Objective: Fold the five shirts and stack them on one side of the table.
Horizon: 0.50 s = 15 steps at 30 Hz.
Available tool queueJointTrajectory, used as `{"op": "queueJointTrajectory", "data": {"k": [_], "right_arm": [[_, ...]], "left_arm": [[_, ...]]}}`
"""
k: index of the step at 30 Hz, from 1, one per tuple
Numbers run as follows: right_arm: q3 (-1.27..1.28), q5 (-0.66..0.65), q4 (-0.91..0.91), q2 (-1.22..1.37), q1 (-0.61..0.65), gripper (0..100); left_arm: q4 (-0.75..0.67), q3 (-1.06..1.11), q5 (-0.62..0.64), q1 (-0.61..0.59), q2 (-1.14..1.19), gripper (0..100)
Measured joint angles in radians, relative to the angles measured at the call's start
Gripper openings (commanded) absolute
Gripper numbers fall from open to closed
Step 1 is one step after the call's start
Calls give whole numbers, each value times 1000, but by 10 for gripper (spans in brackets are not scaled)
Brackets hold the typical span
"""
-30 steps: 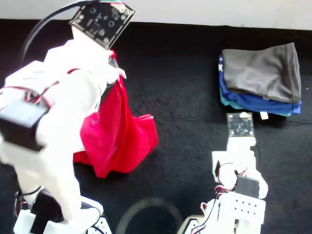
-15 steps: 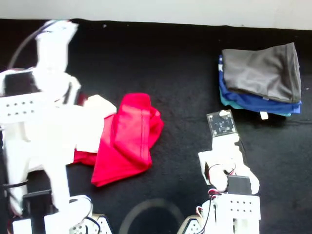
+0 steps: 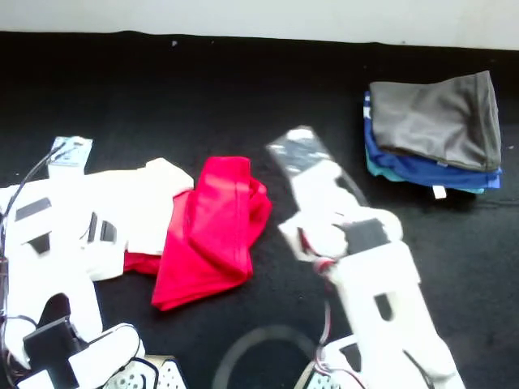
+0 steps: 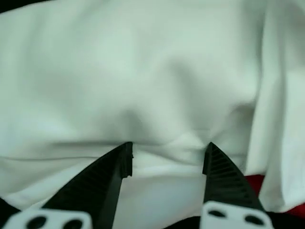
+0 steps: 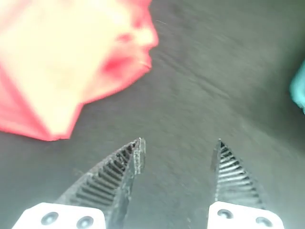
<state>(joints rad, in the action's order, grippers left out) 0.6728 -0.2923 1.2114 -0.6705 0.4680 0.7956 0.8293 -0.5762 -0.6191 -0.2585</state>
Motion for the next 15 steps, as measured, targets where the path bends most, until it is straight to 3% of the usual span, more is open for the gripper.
{"op": "queueJointTrajectory", "data": {"k": [3,7,15], "right_arm": [[-60,0,-25,135,95,227],[-100,9,-104,295,173,227],[-279,222,-153,562,273,227]], "left_arm": [[-32,5,-3,-40,0,0],[-74,9,-6,-107,0,4],[-103,-110,-8,-339,0,8]]}}
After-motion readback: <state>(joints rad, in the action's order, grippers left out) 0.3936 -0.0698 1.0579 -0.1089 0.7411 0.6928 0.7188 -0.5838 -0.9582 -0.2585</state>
